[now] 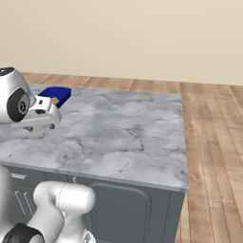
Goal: Take the pizza cutter from the drawer on the left and place it on the dining counter for cutting.
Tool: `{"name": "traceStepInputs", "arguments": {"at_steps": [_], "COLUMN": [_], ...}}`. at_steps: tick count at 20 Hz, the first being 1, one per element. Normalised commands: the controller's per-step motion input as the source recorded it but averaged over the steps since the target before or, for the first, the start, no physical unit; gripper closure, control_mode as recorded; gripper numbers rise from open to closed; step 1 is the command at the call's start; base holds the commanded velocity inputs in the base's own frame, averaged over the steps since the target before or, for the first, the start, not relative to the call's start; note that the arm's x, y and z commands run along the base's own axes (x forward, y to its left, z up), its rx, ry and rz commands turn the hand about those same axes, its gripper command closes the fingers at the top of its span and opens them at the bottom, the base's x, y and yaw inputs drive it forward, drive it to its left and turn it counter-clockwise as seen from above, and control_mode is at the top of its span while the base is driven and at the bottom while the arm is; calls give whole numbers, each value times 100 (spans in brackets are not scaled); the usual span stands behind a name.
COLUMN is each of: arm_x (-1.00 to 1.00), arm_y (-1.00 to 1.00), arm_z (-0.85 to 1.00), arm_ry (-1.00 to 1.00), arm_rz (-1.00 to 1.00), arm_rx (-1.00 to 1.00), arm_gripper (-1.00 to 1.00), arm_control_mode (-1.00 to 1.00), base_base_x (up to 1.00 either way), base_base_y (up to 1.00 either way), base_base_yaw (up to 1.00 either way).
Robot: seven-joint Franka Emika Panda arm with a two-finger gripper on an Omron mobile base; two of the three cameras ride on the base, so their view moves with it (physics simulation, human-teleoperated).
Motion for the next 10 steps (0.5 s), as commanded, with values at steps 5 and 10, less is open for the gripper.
{"name": "traceStepInputs", "arguments": {"at_steps": [5,10], "arm_x": [-60,-67], "arm_y": [76,91], "arm_z": [-17,-13], "arm_ry": [-12,-12], "arm_rz": [29,31], "arm_rx": [-18,-17], "arm_gripper": [-100,-100], "arm_control_mode": [-100,-100], "base_base_x": [0,0], "base_base_y": [0,0], "base_base_yaw": [0,0]}}
